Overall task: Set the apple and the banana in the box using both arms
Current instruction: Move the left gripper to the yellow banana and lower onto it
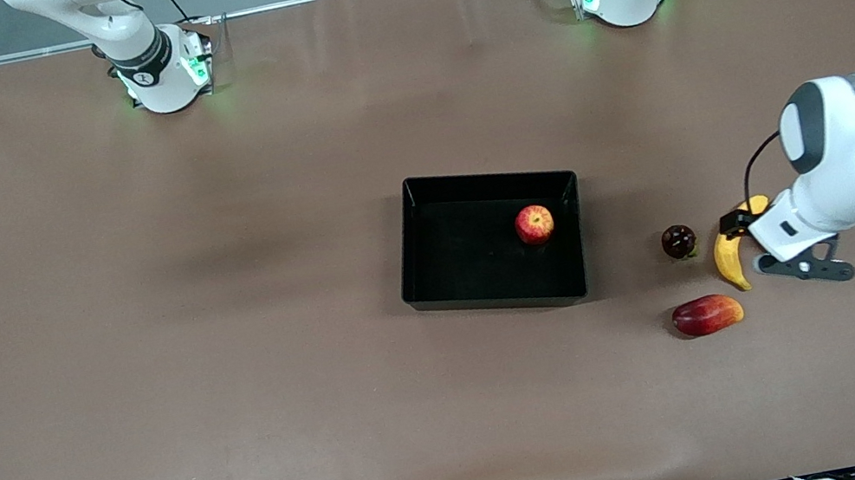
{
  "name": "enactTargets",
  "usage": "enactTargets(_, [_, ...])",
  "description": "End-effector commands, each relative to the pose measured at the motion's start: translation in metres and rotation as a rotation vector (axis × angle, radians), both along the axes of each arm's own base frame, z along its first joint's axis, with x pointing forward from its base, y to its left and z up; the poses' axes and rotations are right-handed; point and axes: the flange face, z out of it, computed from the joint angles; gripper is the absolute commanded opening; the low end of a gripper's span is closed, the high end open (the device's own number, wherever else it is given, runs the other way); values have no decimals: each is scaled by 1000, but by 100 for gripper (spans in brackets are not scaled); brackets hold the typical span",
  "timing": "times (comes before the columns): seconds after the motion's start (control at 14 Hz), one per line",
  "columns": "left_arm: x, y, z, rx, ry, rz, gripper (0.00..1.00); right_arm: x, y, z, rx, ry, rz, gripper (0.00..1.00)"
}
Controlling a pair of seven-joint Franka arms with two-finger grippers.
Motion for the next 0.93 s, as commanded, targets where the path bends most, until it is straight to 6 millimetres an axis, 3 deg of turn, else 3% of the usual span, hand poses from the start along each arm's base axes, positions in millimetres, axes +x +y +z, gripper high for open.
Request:
enactTargets(0.0, [-16,0,-33,48,-11,-83,100,-3,-3,5,-10,0,-8,100])
enactTargets(0.21, [-37,2,-74,28,-42,-105,100,-3,-4,5,-10,-3,-10,100])
enactTargets(0.36, [-44,12,-88,19,-56,-100,100,-3,-4,5,-10,-1,-10,100])
enactTargets(0.43, [-45,12,-90,30,-52,-118,86,-3,-4,5,-10,-1,-10,100])
enactTargets(0.57, [-48,11,-90,48,-49,-147,22,-3,-4,5,-10,-1,-10,100])
enactTargets(0.64, [-48,10,-87,49,-52,-147,5,-3,-4,5,-10,-1,-10,100])
enactTargets(0.71, [-47,10,-80,52,-57,-146,0,-3,-4,5,-10,1,-10,100])
enactTargets(0.86, [-48,5,-56,68,-45,-151,0,-3,-4,5,-10,1,-10,100])
